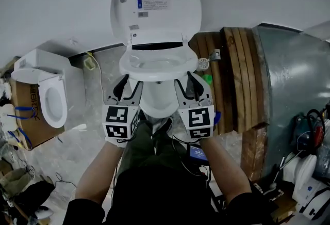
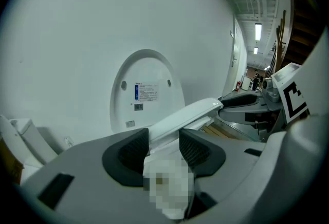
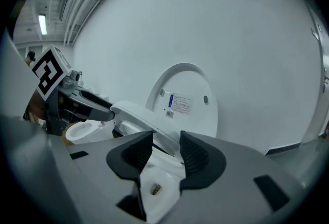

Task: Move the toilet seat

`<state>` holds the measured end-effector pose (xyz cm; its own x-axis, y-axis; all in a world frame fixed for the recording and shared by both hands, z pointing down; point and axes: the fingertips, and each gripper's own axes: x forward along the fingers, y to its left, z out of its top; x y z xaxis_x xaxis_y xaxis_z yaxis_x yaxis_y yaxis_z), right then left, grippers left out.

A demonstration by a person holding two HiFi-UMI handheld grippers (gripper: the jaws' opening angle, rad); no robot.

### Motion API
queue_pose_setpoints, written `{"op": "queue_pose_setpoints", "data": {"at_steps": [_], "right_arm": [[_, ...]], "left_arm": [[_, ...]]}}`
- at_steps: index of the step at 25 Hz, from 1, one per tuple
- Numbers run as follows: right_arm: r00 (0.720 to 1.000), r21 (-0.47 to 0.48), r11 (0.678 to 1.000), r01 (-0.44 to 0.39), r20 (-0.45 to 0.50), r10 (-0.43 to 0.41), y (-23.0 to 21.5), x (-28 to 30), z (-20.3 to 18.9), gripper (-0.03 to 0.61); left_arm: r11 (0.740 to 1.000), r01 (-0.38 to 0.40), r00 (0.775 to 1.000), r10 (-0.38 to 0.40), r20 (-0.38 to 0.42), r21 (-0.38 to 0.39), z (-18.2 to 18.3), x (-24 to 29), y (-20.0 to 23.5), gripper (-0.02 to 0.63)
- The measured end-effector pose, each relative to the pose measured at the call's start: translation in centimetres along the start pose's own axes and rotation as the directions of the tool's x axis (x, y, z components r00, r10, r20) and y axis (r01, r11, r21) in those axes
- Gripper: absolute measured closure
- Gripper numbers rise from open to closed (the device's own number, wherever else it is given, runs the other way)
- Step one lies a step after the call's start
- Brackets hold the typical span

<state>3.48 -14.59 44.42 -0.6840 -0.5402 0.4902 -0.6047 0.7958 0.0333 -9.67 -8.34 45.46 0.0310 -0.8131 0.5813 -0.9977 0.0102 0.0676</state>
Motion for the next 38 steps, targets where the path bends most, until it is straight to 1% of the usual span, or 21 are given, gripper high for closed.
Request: {"op": "queue_pose_setpoints", "data": {"at_steps": [3,8,12,14,19,27,33,38], "right_arm": [[1.000,-0.016,1.000,0.013,-0.005,-0.013,-0.2,0.5,0.5,0.390],[1.000,-0.012,1.000,0.012,0.007,-0.011,-0.5,1.6,1.8,0.390],[1.000,-0.009,1.000,0.026,0.016,-0.026,-1.9,2.5,2.8,0.385],[0.999,-0.012,0.999,0.035,0.019,-0.035,-2.1,3.1,3.5,0.385],[0.998,-0.023,0.998,0.061,0.033,-0.061,-3.3,4.5,5.4,0.383],[0.996,-0.025,0.997,0.076,0.045,-0.075,-4.7,6.8,8.2,0.383],[0.996,-0.028,0.996,0.086,0.031,-0.085,-5.8,8.5,10.0,0.383],[0.996,-0.030,0.996,0.087,0.020,-0.086,-6.7,10.0,11.2,0.383]], "left_arm": [[1.000,0.008,1.000,-0.008,0.018,0.011,0.7,0.2,0.4,0.420],[0.999,0.027,0.999,-0.028,0.045,0.023,2.1,0.4,1.5,0.419],[0.996,0.048,0.997,-0.053,0.064,0.077,3.9,1.5,1.9,0.419],[0.994,0.055,0.996,-0.061,0.068,0.091,4.5,1.8,2.4,0.417],[0.992,0.082,0.993,-0.089,0.075,0.094,6.9,2.9,3.1,0.416],[0.990,0.096,0.991,-0.105,0.085,0.104,10.0,4.7,4.9,0.416],[0.988,0.105,0.990,-0.114,0.078,0.109,12.1,6.1,5.9,0.416],[0.986,0.119,0.988,-0.129,0.088,0.119,13.8,7.4,6.7,0.417]]}}
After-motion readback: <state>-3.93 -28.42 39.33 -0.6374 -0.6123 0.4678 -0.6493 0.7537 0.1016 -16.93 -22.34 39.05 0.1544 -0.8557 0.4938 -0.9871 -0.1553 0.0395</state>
